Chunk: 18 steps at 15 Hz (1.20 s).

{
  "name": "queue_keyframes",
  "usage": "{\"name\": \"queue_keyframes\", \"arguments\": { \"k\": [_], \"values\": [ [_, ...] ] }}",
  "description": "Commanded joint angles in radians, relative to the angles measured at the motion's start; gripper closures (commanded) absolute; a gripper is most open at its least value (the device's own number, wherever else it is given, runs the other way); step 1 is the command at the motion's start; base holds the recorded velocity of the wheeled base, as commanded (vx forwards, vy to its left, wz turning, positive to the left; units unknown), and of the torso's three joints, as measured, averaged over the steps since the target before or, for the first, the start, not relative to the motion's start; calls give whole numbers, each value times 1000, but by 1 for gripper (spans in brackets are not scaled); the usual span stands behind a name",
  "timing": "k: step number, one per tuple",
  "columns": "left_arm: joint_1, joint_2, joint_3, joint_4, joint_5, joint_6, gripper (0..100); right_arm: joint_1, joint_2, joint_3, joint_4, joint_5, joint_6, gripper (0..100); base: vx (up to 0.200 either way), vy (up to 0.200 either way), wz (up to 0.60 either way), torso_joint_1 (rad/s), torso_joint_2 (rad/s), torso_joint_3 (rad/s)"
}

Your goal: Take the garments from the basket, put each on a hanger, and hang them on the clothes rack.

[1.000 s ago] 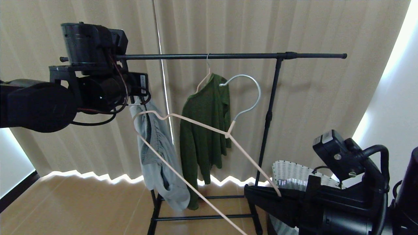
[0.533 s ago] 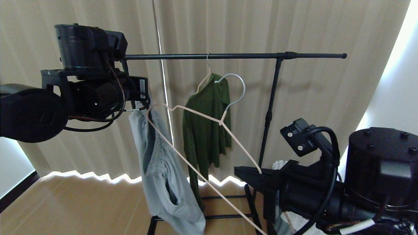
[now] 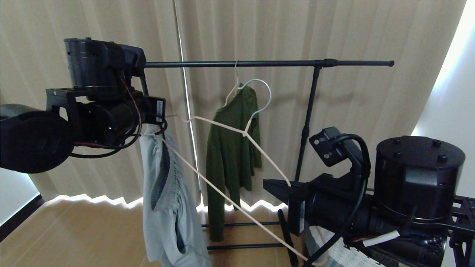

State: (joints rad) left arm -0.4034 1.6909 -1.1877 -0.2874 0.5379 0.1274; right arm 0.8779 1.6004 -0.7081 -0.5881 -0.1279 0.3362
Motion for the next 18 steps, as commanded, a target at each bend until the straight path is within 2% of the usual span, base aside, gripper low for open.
{"name": "queue_keyframes", "arguments": {
  "k": [1, 7, 9, 10, 12, 15, 17, 18],
  "values": [
    [3, -14, 6, -1, 10, 8, 100, -7, 6, -7, -1, -10, 0, 100, 0, 0, 0, 0, 0, 0],
    [-2, -30, 59, -6, 11, 43, 100, -16, 10, -10, 1, -24, -3, 100, 0, 0, 0, 0, 0, 0],
    [-5, -31, 68, -2, 11, 64, 100, -25, 23, -24, 2, -26, -5, 100, 0, 0, 0, 0, 0, 0],
    [-5, -31, 95, -7, 11, 112, 100, -30, 21, -48, 14, -24, -8, 100, 0, 0, 0, 0, 0, 0],
    [-8, -28, 100, -7, 10, 120, 100, -28, 13, -57, 11, -19, -8, 100, 0, 0, 0, 0, 0, 0],
    [-8, -20, 94, -9, 10, 118, 100, 16, -25, -56, 13, 27, 38, 100, 0, 0, 0, 0, 0, 0],
    [-9, -13, 91, -10, 10, 116, 100, 62, -59, -53, 14, 90, 84, 100, 0, 0, 0, 0, 0, 0],
    [-9, -10, 89, -13, 10, 116, 100, 66, -57, -51, 14, 93, 87, 100, 0, 0, 0, 0, 0, 0]
  ]
}}
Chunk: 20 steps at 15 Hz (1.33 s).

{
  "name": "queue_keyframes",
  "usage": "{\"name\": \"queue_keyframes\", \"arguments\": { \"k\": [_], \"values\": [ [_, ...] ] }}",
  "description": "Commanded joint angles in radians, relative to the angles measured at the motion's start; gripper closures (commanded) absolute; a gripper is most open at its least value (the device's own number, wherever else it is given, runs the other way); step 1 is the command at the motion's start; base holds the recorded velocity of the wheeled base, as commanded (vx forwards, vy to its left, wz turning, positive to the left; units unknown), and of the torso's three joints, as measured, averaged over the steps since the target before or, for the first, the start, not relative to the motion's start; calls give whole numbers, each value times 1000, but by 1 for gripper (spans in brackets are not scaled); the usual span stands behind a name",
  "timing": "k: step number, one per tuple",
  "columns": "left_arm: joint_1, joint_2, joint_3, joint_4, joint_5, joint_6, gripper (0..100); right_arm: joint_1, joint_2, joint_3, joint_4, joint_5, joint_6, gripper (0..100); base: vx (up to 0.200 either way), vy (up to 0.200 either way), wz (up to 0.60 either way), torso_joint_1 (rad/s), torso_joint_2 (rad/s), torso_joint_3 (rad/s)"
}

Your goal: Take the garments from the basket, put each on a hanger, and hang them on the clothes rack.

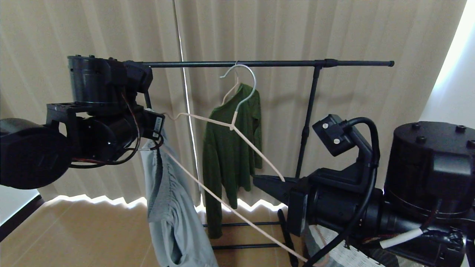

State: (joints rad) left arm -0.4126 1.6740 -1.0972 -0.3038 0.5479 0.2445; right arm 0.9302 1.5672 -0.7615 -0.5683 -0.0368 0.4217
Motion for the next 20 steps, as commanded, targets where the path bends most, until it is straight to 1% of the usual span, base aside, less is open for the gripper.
{"name": "queue_keyframes", "arguments": {
  "k": [1, 3, 5, 6, 9, 10, 12, 13, 15, 18, 20],
  "values": [
    [0, 16, -9, -9, 0, 1, 100, 15, -10, 5, -5, -3, 2, 100, 0, 0, 0, 0, 0, 0],
    [1, 33, -41, -8, 1, 4, 100, 15, 13, 13, 15, -20, -3, 100, 0, 0, 0, 0, 0, 0],
    [6, 39, -59, -8, 17, 29, 100, 15, 27, 13, 65, -77, -6, 100, 0, 0, 0, 0, 0, 0],
    [6, 39, -59, -9, 30, 36, 100, 15, 34, 13, 68, -100, -6, 100, 0, 0, 0, 0, 0, 0],
    [-2, 39, -58, -9, 35, 39, 100, 15, 60, 10, 67, -110, -6, 100, 0, 0, 0, 0, 0, 0],
    [-3, 38, -56, -8, 38, 50, 100, 15, 93, -1, 64, -120, -8, 100, 0, 0, 0, 0, 0, 0],
    [-3, 36, -52, -8, 63, 75, 100, 15, 137, -44, 64, -130, -9, 100, 0, 0, 0, 0, 0, 0],
    [-3, 35, -52, -8, 73, 90, 100, 13, 172, -84, 65, -149, -9, 100, 0, 0, 0, 0, 0, 0],
    [-9, 33, -49, -9, 76, 105, 100, 12, 217, -145, 57, -160, -9, 100, 0, 0, 0, 0, 0, 0],
    [-38, 21, -49, -9, 78, 98, 100, 12, 283, -210, 53, -160, -6, 100, 0, 0, 0, 0, 0, 0],
    [-49, 6, -47, -9, 78, 95, 100, 12, 303, -226, 53, -160, -6, 100, 0, 0, 0, 0, 0, 0]
  ]
}}
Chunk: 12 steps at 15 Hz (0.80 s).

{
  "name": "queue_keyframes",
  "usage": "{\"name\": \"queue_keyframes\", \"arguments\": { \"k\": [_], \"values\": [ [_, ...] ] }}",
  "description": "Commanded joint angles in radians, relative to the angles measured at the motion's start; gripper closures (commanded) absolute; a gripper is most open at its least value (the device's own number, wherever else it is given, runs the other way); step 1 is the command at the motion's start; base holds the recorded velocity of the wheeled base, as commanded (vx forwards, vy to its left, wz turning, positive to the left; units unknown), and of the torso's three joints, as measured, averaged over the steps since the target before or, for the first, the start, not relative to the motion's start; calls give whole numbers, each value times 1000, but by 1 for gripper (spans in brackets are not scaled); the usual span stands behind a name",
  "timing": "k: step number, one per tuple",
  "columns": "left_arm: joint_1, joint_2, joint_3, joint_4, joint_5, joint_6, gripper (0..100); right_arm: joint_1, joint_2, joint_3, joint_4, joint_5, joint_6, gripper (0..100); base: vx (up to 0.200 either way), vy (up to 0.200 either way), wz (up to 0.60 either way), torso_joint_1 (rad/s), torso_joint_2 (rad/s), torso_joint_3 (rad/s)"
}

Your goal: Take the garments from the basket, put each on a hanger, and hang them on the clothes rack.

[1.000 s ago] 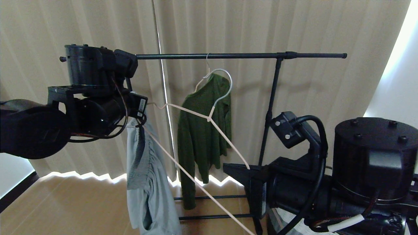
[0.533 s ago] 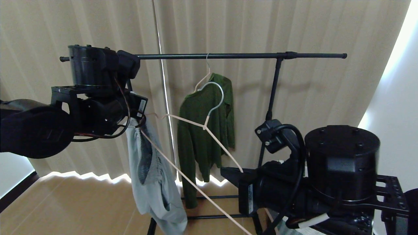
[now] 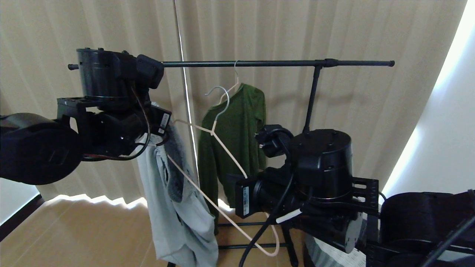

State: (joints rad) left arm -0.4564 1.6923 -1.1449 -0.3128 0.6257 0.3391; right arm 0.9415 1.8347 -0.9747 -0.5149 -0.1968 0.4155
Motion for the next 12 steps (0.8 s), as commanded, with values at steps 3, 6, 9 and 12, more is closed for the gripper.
{"name": "queue_keyframes", "arguments": {
  "k": [3, 6, 9, 12],
  "values": [
    [-65, -53, 10, 3, -1, 0, 100, 0, 43, -21, -2, 2, 3, 100, 0, 0, 0, 0, 0, 0],
    [-151, -74, 20, 3, -12, -12, 100, 2, 40, -16, -2, 0, 2, 100, 0, 0, 0, 0, 0, 0],
    [-216, -106, 24, 9, -146, -28, 100, 2, 28, -2, -1, 0, 2, 100, 0, 0, 0, 0, 0, 0],
    [-211, -137, 48, 38, -255, -23, 100, -9, -43, 68, -2, 2, -46, 100, 0, 0, 0, 0, 0, 0]
  ]
}}
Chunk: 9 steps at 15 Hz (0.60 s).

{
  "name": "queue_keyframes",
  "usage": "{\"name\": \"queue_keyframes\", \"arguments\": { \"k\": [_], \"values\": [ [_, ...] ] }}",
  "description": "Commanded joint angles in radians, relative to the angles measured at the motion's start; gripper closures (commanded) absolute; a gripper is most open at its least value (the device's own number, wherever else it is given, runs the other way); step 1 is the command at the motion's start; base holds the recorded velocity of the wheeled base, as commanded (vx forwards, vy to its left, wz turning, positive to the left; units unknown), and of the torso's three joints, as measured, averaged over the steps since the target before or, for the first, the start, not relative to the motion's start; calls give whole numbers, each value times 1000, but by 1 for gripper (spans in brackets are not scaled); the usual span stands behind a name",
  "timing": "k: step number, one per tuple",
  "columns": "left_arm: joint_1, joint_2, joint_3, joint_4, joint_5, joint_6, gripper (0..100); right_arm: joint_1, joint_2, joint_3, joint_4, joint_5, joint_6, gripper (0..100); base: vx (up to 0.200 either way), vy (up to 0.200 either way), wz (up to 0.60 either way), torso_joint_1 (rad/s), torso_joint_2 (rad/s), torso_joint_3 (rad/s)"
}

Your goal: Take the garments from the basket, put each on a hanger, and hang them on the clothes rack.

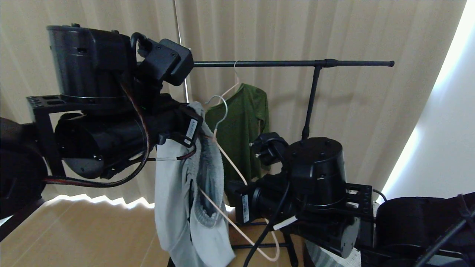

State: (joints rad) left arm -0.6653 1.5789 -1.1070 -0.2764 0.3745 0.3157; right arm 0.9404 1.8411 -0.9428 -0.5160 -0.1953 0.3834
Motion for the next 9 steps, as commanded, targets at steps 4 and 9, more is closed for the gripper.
{"name": "queue_keyframes", "arguments": {
  "k": [4, 9],
  "values": [
    [0, -60, 61, 3, -137, 0, 100, -65, -97, 99, -91, 13, -69, 100, 0, 0, 0, 0, 0, 0],
    [-8, -60, 81, 2, -147, 3, 100, -84, -140, 162, -211, 94, -169, 100, 0, 0, 0, 0, 0, 0]
  ]
}}
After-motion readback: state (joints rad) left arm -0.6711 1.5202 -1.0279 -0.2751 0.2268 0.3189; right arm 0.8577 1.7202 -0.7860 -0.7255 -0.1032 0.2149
